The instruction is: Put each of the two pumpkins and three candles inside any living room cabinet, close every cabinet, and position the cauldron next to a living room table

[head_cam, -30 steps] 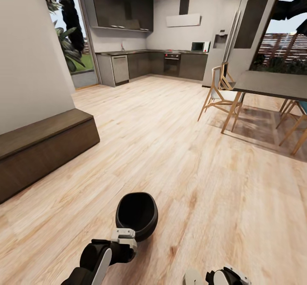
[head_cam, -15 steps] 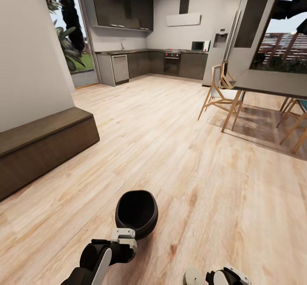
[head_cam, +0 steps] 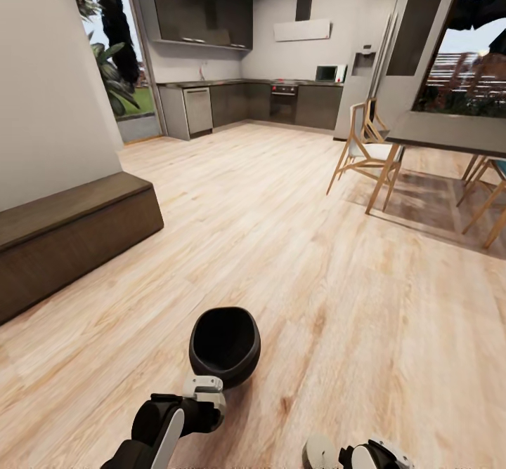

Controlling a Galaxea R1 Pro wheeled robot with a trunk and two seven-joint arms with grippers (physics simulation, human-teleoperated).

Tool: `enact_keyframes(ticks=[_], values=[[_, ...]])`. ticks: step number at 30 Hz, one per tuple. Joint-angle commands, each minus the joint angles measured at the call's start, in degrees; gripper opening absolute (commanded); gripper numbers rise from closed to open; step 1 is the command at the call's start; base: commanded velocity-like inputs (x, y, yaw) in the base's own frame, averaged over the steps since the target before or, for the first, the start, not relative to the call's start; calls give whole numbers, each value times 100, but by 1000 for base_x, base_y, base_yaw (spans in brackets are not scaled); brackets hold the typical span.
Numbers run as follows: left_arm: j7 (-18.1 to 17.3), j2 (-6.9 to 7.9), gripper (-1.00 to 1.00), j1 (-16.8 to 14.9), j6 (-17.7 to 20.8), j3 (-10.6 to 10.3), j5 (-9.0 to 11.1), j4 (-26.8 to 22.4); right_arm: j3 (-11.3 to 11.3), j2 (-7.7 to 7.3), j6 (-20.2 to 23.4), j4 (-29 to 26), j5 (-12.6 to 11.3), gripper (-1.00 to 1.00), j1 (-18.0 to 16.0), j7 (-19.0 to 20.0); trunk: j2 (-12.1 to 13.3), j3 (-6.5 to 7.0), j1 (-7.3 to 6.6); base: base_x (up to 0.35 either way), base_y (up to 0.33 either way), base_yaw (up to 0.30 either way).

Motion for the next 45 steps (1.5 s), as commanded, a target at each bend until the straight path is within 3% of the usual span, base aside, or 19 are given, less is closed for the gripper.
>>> enact_keyframes(ticks=[1, 7, 15, 18, 22, 27, 35, 41, 45], values=[[57, 0, -100, -5, 19, -4, 61, -5, 0, 1, 19, -8, -37, 100, -3, -40, -44, -23, 21, 0, 0, 0], [57, 0, -100, -5, 19, -4, 61, -5, 1, 2, 19, -8, -37, 100, -3, -40, -284, -131, 153, 0, 0, 0], [54, 51, -100, -6, 25, 54, 55, -19, 6, 1, 19, -8, -30, 100, -3, -40, -284, -131, 153, 0, 0, 0], [40, 158, -100, -10, 67, 621, 60, -59, 5, -6, 19, -8, -28, 100, -3, -40, -284, -131, 153, 0, 0, 0], [22, 376, -100, -11, 87, 901, 61, -125, 8, -2, 19, -8, -30, 100, -3, -40, -284, -131, 153, 0, 0, 0], [14, 448, -100, -12, 85, 941, 61, -136, 10, 0, 19, -8, -29, 100, -3, -40, -284, -131, 153, 0, 0, 0], [14, 430, -100, -12, 81, 945, 69, -137, 6, -8, 22, -82, -25, 100, -3, -40, -284, -131, 153, 0, 0, 0], [7, 414, -100, -12, 81, 945, 70, -137, -4, -17, 84, -585, -23, 100, -46, -56, -284, -131, 153, 0, 0, 0], [5, 412, -100, -12, 81, 945, 70, -137, 0, -17, 459, -911, -33, 100, -408, -65, -284, -131, 153, 0, 0, 0]])
